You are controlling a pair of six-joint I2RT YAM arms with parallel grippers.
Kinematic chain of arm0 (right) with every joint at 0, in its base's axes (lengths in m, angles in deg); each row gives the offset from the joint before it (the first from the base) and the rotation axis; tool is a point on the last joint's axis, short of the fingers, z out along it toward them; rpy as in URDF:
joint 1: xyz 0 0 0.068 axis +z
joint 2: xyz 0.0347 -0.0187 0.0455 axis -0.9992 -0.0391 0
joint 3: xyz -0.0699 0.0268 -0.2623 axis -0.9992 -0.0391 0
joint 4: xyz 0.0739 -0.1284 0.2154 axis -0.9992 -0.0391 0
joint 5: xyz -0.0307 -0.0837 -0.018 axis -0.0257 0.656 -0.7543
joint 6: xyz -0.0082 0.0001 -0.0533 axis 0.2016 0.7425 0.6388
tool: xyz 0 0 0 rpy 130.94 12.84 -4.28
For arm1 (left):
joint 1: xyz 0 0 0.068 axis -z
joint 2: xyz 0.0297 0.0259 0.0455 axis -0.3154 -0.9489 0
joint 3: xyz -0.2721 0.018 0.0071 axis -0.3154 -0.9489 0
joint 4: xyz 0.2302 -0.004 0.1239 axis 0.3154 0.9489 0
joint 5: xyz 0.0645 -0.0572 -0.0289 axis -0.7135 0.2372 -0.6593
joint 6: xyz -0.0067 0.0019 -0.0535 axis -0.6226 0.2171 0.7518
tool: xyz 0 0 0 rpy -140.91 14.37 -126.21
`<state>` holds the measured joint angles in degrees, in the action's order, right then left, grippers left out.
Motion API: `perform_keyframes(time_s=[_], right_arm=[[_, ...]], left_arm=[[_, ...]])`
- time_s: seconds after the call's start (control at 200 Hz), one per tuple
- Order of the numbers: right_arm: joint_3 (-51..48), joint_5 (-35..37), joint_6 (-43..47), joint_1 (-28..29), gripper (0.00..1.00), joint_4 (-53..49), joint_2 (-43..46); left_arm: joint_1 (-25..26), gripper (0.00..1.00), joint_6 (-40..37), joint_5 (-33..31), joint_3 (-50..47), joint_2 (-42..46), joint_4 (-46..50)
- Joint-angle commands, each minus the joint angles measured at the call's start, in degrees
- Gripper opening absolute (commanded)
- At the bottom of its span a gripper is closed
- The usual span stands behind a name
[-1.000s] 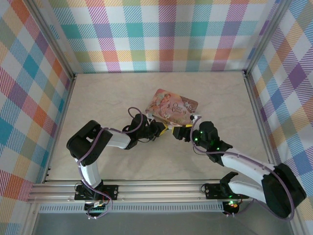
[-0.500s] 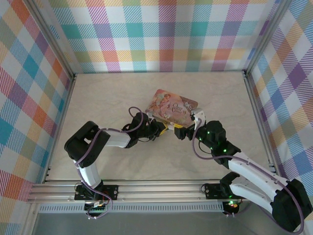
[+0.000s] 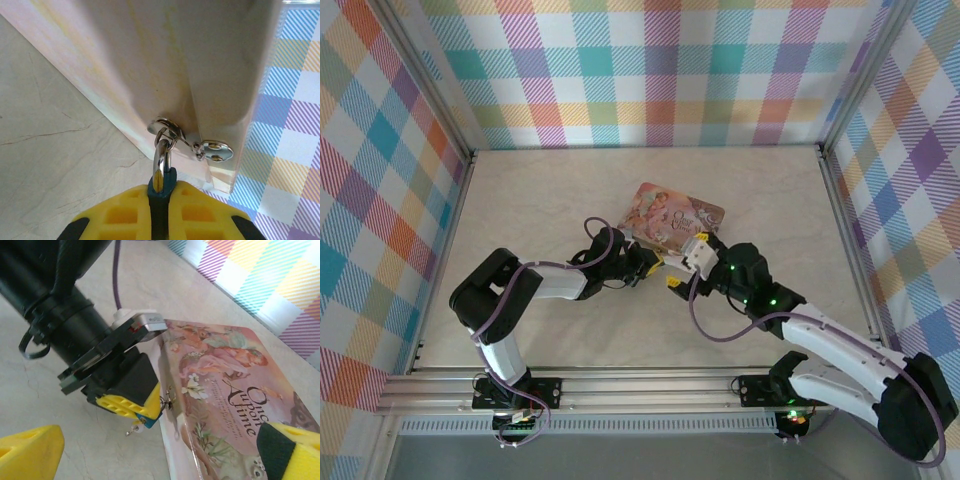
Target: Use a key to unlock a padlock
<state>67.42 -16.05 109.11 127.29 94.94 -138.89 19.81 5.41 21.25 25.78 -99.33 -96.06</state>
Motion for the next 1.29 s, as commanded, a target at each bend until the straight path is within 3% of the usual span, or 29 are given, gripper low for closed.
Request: perform_keyframes(time_s=[0.0, 0.25, 0.55, 1.29], right_arm=[[-1.6, -1.0, 7.0, 1.0, 0.96, 4.6, -2.7], [-0.7, 4.6, 12.0, 3.6, 0.81, 8.7, -11.9], [-0.2, 13.6, 15.9, 7.2, 0.56, 14.7, -20.1], [0.1, 17.9, 15.4, 8.7, 0.34, 19.9, -26.7]], left_arm=[[0.8, 0.00, 1.2, 0.2, 1.2, 2.4, -0.3], [1.3, 0.00, 1.5, 0.4, 1.8, 2.0, -0.3], [1.3, 0.00, 1.5, 0.5, 2.3, 1.7, -0.3], [1.6, 0.00, 1.3, 1.0, 2.9, 1.3, 0.2]])
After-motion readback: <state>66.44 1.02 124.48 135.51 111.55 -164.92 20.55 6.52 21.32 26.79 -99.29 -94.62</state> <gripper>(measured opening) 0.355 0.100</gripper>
